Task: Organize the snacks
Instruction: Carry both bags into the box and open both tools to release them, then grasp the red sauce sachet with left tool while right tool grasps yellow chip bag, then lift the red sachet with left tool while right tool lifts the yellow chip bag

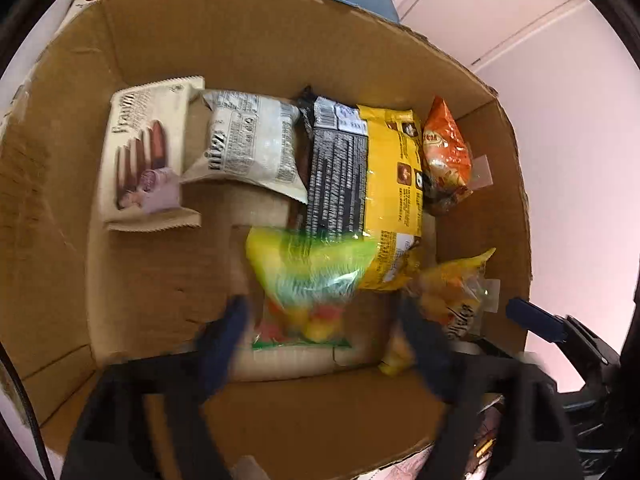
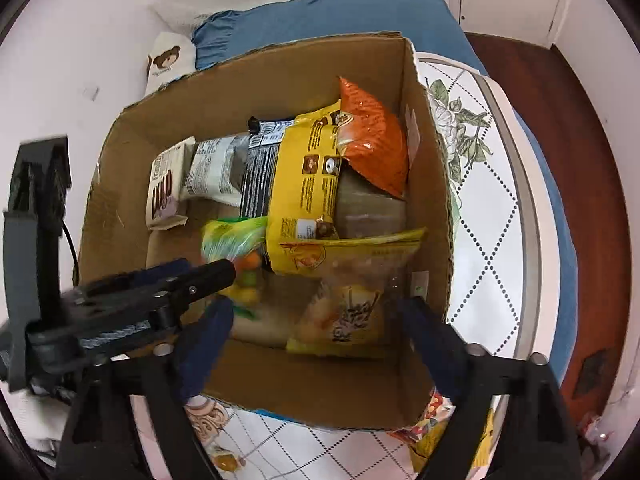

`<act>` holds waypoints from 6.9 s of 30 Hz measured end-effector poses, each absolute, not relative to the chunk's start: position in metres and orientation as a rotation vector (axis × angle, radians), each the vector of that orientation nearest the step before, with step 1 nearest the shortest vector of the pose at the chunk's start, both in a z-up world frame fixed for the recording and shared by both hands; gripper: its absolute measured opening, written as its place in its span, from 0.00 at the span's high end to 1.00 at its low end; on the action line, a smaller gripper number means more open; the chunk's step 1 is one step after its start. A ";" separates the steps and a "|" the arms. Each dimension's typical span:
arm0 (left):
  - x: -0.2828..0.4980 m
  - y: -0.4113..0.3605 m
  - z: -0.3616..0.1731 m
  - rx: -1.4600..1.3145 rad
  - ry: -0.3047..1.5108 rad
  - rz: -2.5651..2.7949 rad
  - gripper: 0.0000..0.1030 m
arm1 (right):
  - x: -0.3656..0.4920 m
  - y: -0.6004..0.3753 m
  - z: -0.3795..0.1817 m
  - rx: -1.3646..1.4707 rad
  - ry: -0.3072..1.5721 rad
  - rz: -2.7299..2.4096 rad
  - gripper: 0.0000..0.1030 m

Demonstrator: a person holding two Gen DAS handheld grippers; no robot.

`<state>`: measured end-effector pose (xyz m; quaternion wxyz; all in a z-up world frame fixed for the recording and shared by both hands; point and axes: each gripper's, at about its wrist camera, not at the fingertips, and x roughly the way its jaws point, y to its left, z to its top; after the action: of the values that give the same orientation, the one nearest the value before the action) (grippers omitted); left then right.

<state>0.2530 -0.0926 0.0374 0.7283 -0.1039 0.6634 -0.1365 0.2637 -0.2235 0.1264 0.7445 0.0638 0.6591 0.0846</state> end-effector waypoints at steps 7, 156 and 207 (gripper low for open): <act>0.249 -0.083 0.066 -0.191 1.383 -0.255 0.12 | 0.257 -0.216 0.141 0.104 1.409 0.146 0.05; 0.071 -0.065 -0.080 -0.235 1.645 -0.116 0.35 | 0.046 -0.278 0.018 0.276 1.519 0.074 0.45; 0.061 -0.086 -0.056 -0.166 1.553 -0.222 0.56 | 0.042 -0.238 0.025 0.300 1.485 0.091 0.54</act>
<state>0.0614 -0.0863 -0.0564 0.7049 -0.0748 0.6983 -0.0998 0.0419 -0.2382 0.0250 0.7257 0.1360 0.6731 0.0414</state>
